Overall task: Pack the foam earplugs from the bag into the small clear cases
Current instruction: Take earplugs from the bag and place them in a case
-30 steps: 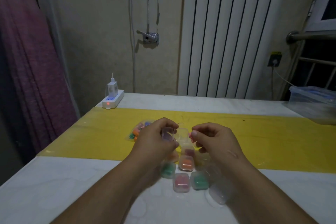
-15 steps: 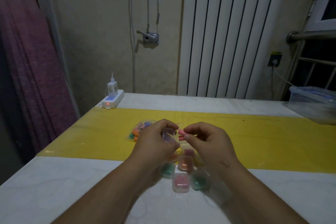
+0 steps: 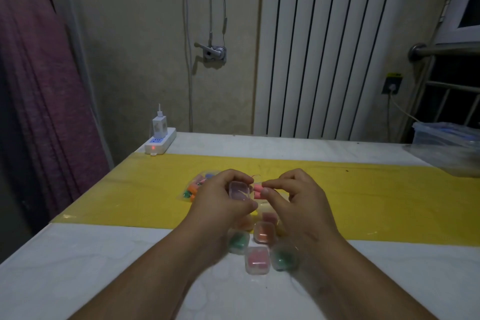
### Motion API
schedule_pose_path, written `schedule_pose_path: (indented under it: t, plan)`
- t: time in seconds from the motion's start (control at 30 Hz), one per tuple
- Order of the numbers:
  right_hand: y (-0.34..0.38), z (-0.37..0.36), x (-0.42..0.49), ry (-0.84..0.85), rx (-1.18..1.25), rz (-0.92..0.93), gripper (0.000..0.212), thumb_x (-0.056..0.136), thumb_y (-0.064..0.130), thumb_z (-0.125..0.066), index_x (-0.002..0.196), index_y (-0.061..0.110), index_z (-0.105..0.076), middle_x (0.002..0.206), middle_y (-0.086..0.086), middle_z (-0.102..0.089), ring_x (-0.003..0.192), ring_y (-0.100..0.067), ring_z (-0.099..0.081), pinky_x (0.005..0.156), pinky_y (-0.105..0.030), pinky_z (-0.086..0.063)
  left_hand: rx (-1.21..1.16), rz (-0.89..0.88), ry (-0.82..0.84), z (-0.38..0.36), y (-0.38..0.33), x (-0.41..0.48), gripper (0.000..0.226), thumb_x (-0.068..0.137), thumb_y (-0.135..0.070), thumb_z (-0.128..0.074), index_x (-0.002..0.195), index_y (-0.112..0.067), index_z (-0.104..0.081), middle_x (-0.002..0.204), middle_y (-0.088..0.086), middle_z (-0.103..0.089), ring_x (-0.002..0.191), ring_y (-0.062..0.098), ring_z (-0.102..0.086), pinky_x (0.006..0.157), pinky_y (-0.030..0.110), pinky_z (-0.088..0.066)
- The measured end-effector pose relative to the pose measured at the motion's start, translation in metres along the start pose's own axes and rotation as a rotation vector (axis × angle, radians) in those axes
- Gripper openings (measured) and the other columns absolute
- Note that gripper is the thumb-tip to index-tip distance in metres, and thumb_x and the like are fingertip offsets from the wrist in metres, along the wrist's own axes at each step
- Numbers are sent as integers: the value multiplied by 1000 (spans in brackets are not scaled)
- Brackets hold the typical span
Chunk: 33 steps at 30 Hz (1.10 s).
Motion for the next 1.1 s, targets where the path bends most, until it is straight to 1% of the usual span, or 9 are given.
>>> schedule_pose_path:
  t: [0.2,0.37,0.43,0.5,0.57,0.67,0.73,1.0,1.1]
  plan:
    - [-1,-4,-1,16,132,-63,4,82,31,-76,85,32,-74,88,10,-58,64,4,-50,53,-7,-39,-53,37,16,-1,-1,-2,33,74,16,-71,99,-5,-67,86,-2,-61,57,-8,-60,48,9,-46]
    - [-3,-1,-3,-1,412,-229,27,76,19,-83,92,13,-61,75,3,-53,56,-7,-48,41,-13,-40,-20,34,24,-1,-3,-3,33,75,15,-71,98,-7,-67,90,0,-63,58,-11,-59,48,8,-45]
    - [-1,-2,-3,44,538,-287,28,79,10,-79,99,7,-59,79,-3,-63,54,1,-59,46,-17,-49,-9,24,26,-1,-3,-4,33,74,15,-72,98,-8,-68,90,1,-64,58,-11,-59,48,7,-45]
    - [-3,-6,-3,101,620,-352,27,82,9,-76,103,9,-60,74,-3,-71,60,-8,-66,61,-37,-61,-5,26,30,-1,-3,-4,39,74,13,-74,101,-13,-67,90,0,-65,61,-9,-61,50,9,-47]
    - [-7,-8,-2,108,645,-379,21,81,11,-78,98,11,-66,71,-4,-72,61,-17,-63,69,-49,-59,-82,40,64,1,1,-3,45,78,6,-73,111,-22,-64,87,1,-68,67,-1,-66,56,17,-53]
    - [-8,-4,1,52,674,-356,15,78,10,-79,88,6,-69,65,-5,-68,56,-13,-60,57,-34,-59,-290,98,59,4,0,1,24,95,-9,-53,113,-21,-64,94,14,-71,80,22,-69,71,33,-58]
    - [-8,-1,2,27,661,-331,15,77,11,-80,86,6,-69,62,-2,-68,55,-12,-61,54,-27,-55,-380,145,35,5,4,4,28,99,-10,-40,107,-12,-67,96,20,-72,80,23,-68,73,33,-56]
    - [-11,-3,2,57,630,-326,19,75,18,-83,89,11,-72,73,-5,-70,62,-12,-63,57,-25,-53,-396,121,152,-3,10,2,23,86,4,-65,107,-7,-67,95,14,-73,81,19,-68,70,31,-55]
    - [-8,-5,0,92,712,-333,4,87,13,-71,89,11,-74,75,-7,-71,65,-16,-62,58,-27,-54,-400,113,110,-4,10,2,29,79,3,-73,105,-9,-67,88,11,-72,78,20,-67,67,32,-52]
Point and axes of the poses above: each hand's wrist, its own x-axis towards the middle knuckle, its own z-axis out of the back of the hand, y = z × x, the point moved 4 cm from there along x, towards the middle knuckle
